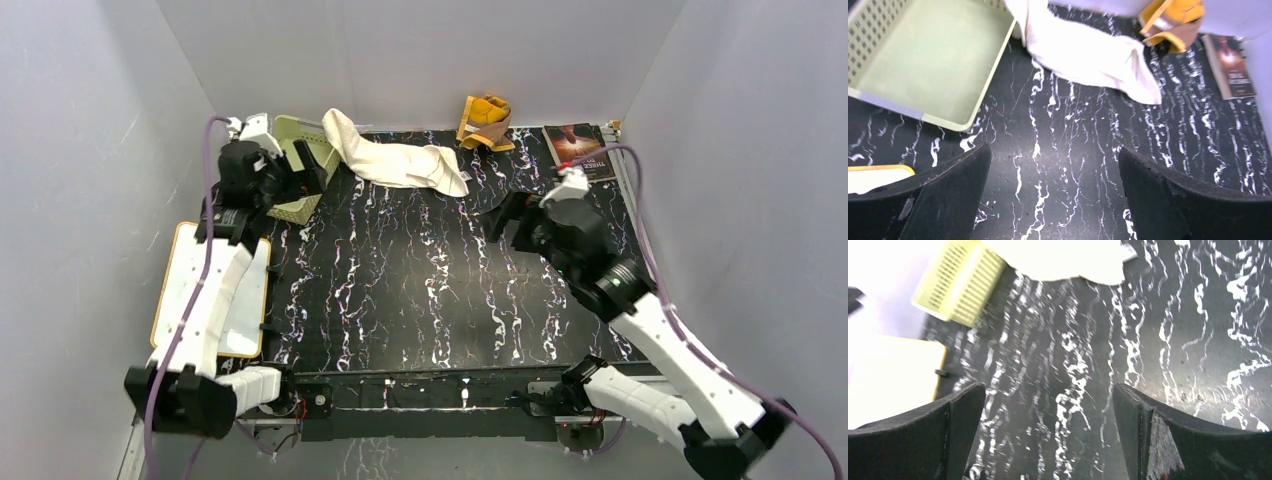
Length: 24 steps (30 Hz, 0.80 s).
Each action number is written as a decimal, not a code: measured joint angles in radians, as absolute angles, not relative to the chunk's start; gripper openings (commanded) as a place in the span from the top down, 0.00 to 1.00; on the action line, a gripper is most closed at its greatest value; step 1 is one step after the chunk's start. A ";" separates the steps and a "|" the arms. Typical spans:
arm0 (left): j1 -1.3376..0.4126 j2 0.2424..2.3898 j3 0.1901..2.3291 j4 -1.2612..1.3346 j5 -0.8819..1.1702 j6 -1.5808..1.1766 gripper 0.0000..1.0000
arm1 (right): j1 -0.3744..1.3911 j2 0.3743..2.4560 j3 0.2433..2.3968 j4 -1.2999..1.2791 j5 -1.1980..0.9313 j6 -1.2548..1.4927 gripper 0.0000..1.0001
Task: Roll the towels
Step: Pick up the towel at the corner of the board.
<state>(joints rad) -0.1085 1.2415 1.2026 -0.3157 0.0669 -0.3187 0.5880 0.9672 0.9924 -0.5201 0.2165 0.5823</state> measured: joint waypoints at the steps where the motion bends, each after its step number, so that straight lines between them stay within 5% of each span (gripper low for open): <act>1: -0.109 1.196 1.203 -0.319 0.069 -0.309 0.02 | 0.588 0.910 0.985 -0.503 0.218 0.587 0.02; 12: -0.109 1.116 1.175 -0.315 0.131 -0.231 0.01 | 0.588 0.686 0.772 -0.371 0.203 0.561 0.02; 24: -0.107 1.703 1.731 -0.393 0.121 -0.128 0.01 | 0.588 1.280 1.203 -0.282 0.099 0.297 0.02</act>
<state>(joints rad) -0.1070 1.7027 1.7313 -0.3931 0.1211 -0.1276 0.5884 1.2797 1.2034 -0.2825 0.0994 0.2970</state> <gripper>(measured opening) 0.983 0.981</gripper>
